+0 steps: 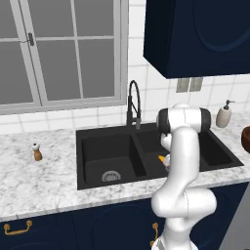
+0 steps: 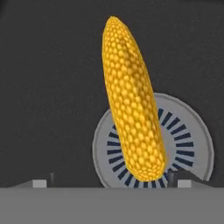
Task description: Pick the corn from the sink and place it in the bowl. Then pick the bowl and place it in the microwave. Then close the microwave door and press the start button.
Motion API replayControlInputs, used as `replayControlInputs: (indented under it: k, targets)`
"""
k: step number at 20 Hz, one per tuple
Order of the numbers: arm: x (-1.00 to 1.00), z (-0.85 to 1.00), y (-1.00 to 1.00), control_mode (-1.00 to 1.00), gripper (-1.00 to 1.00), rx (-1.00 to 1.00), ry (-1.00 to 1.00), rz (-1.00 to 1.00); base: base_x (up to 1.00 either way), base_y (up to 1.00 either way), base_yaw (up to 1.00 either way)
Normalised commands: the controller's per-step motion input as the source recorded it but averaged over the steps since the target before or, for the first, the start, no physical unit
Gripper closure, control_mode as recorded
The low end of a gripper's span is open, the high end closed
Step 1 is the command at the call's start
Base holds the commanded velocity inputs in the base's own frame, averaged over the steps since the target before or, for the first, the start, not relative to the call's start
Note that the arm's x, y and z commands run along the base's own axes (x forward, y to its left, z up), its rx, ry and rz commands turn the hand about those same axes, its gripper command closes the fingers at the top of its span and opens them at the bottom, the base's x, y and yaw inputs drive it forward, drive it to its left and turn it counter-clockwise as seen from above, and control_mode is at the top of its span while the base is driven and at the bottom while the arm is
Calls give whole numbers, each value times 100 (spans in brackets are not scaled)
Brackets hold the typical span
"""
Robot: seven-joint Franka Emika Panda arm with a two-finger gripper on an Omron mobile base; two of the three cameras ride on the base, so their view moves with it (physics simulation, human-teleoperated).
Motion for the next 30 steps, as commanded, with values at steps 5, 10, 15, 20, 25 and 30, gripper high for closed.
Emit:
replayControlInputs:
  k: [5,10,15,20,25,30]
  targets:
    - [50,-37,-17,-100,-100,2,0,6,0,0,0]
    - [53,-39,-15,-100,-100,0,0,6,0,0,0]
    - [-3,6,0,-100,100,-1,0,1,0,0,0]
    - [-33,100,-16,-100,100,-9,-12,11,0,0,0]
    - [-54,100,-18,-100,100,-17,-17,21,0,0,0]
    - [-64,100,-9,-100,100,-24,-12,15,0,0,0]
